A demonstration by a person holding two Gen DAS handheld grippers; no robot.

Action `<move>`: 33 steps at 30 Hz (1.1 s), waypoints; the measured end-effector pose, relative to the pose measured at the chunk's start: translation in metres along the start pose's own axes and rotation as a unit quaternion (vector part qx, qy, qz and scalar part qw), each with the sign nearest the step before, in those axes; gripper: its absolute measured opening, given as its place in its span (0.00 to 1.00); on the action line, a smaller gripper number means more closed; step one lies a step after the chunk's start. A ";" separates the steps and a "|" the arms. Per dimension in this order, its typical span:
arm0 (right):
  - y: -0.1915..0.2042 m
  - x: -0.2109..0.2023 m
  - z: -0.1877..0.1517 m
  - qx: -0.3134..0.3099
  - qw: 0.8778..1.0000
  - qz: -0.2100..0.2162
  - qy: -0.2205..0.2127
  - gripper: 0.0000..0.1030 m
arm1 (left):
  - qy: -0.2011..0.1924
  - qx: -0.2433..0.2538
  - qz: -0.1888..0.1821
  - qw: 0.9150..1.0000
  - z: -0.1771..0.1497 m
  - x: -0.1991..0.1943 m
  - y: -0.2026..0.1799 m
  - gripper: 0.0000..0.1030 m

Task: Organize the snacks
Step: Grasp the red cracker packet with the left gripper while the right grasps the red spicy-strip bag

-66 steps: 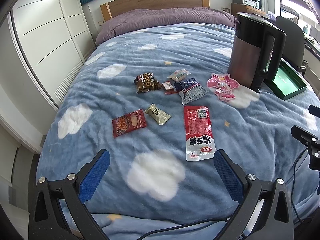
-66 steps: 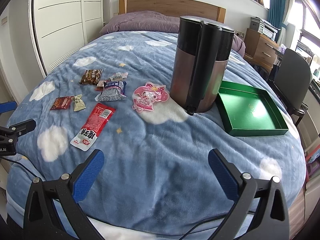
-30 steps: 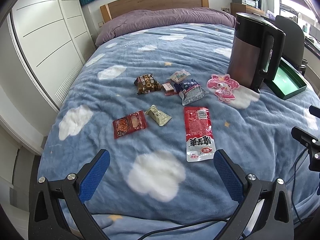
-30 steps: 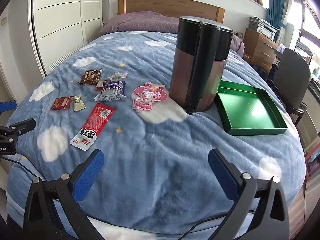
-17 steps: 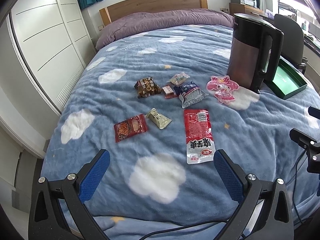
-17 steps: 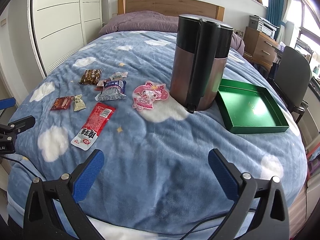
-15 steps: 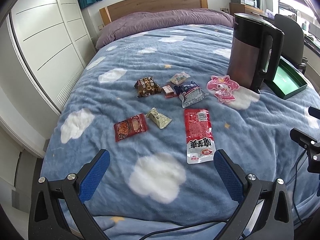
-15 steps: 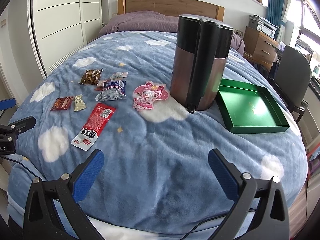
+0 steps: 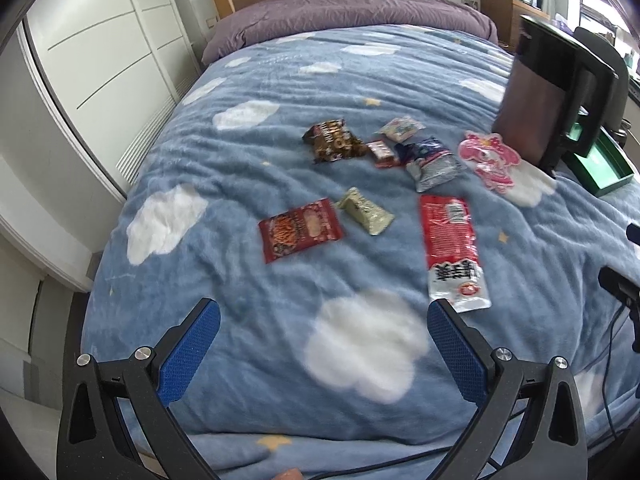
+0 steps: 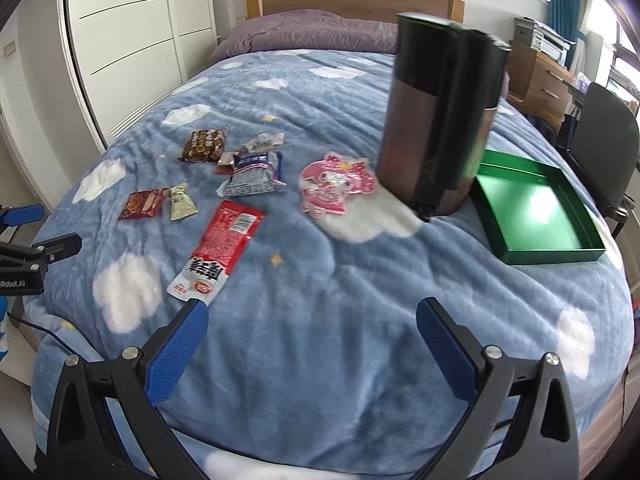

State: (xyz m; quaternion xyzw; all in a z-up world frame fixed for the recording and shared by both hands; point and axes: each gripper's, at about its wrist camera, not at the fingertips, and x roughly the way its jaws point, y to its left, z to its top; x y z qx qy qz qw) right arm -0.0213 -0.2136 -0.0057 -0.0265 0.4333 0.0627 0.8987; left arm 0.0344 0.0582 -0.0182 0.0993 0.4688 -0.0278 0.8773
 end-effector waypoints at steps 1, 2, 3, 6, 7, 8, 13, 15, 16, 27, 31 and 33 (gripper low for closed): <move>0.003 0.003 0.002 -0.002 1.000 0.004 0.003 1.00 | 0.003 -0.002 0.000 1.000 0.002 0.005 0.005 0.99; 0.010 0.008 0.004 -0.005 1.000 0.009 0.006 1.00 | 0.006 -0.005 0.000 1.000 0.005 0.010 0.009 0.99; 0.014 0.012 0.006 -0.007 1.000 0.012 0.009 1.00 | 0.011 -0.006 0.000 1.000 0.009 0.016 0.013 0.99; 0.028 0.029 0.013 -0.008 1.000 0.023 0.020 1.00 | 0.028 -0.010 0.002 1.000 0.019 0.038 0.021 0.99; 0.032 0.034 0.014 -0.006 0.999 0.026 0.024 1.00 | 0.032 -0.012 0.002 0.999 0.022 0.045 0.023 0.99; 0.036 0.040 0.016 -0.004 0.999 0.030 0.028 1.00 | 0.035 -0.013 0.001 0.999 0.025 0.051 0.024 0.99; 0.050 0.069 0.020 -0.004 0.998 0.037 0.056 1.00 | 0.059 -0.015 0.003 0.998 0.042 0.095 0.030 0.99; 0.053 0.081 0.023 -0.001 0.997 0.038 0.065 1.00 | 0.069 -0.008 0.006 0.998 0.048 0.115 0.030 0.99; 0.054 0.087 0.024 0.000 0.997 0.039 0.069 1.00 | 0.073 -0.005 0.007 0.997 0.049 0.120 0.030 0.99; 0.071 0.150 0.037 0.023 0.992 0.051 0.109 1.00 | 0.118 -0.032 0.002 0.993 0.057 0.183 0.038 0.99; 0.074 0.166 0.036 0.033 0.991 0.048 0.123 1.00 | 0.125 -0.045 -0.009 0.991 0.058 0.195 0.041 0.99; 0.075 0.172 0.035 0.039 0.990 0.044 0.128 1.00 | 0.128 -0.048 -0.015 0.990 0.057 0.199 0.043 0.99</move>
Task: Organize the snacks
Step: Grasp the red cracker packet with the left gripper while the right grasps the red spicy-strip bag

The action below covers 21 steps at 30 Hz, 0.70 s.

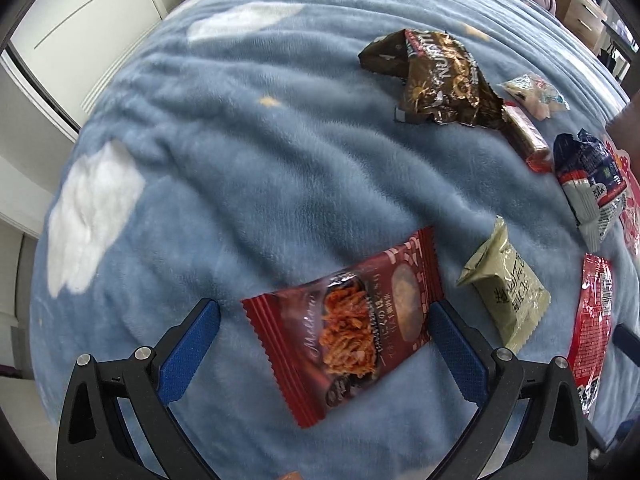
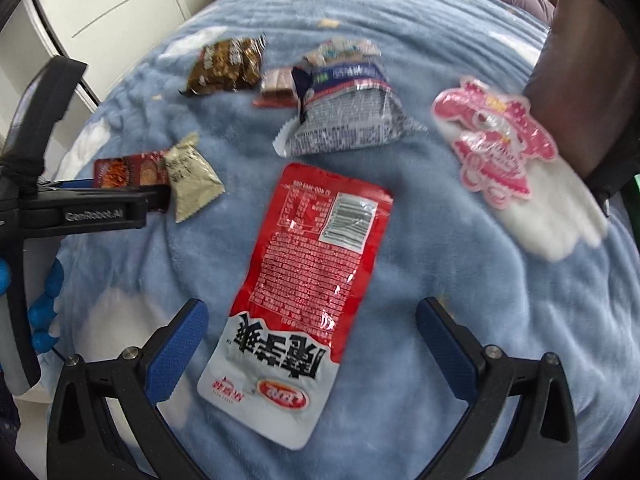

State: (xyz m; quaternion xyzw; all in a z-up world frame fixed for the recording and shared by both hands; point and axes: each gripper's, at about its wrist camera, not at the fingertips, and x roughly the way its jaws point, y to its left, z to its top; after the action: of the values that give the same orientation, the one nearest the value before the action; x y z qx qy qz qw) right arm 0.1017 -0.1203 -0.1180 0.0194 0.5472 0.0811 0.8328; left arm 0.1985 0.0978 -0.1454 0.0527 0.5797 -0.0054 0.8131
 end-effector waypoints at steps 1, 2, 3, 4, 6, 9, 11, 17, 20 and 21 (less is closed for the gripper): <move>0.000 0.002 0.000 0.004 1.000 0.000 0.000 1.00 | 0.002 -0.001 -0.002 1.000 0.001 0.002 0.001 0.99; 0.000 0.004 0.001 0.010 1.000 0.001 0.000 1.00 | 0.004 -0.004 -0.004 1.000 0.001 0.003 0.002 0.99; -0.001 0.007 0.002 0.019 1.000 0.000 0.002 1.00 | 0.007 -0.007 -0.007 1.000 0.001 0.004 0.003 0.99; -0.002 0.009 0.003 0.025 1.000 -0.003 0.005 1.00 | 0.009 -0.011 -0.013 1.000 0.001 0.006 0.005 0.99; -0.003 0.011 0.003 0.036 0.999 -0.004 0.007 1.00 | 0.008 -0.021 -0.030 0.999 0.000 0.011 0.014 0.99; -0.007 0.015 0.006 0.054 0.998 0.002 0.011 1.00 | 0.016 -0.021 -0.045 0.999 0.001 0.018 0.019 0.99; -0.006 0.018 0.006 0.053 0.998 -0.001 0.017 1.00 | 0.017 -0.020 -0.043 0.999 0.001 0.019 0.018 0.99; 0.002 0.024 0.015 0.040 0.998 -0.008 0.049 1.00 | 0.040 0.002 -0.023 0.999 0.012 0.014 0.004 0.98; 0.008 0.022 0.018 0.034 0.998 -0.012 0.044 1.00 | 0.032 0.006 -0.029 0.999 0.015 0.007 -0.005 0.77; 0.010 0.022 0.018 0.029 0.999 -0.017 0.041 1.00 | 0.031 0.008 -0.032 0.999 0.017 0.006 -0.008 0.68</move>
State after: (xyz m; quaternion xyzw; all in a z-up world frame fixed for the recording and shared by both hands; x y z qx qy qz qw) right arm 0.1260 -0.1056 -0.1296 0.0307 0.5830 0.0515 0.8103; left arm 0.2161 0.0882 -0.1456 0.0404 0.6056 -0.0343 0.7940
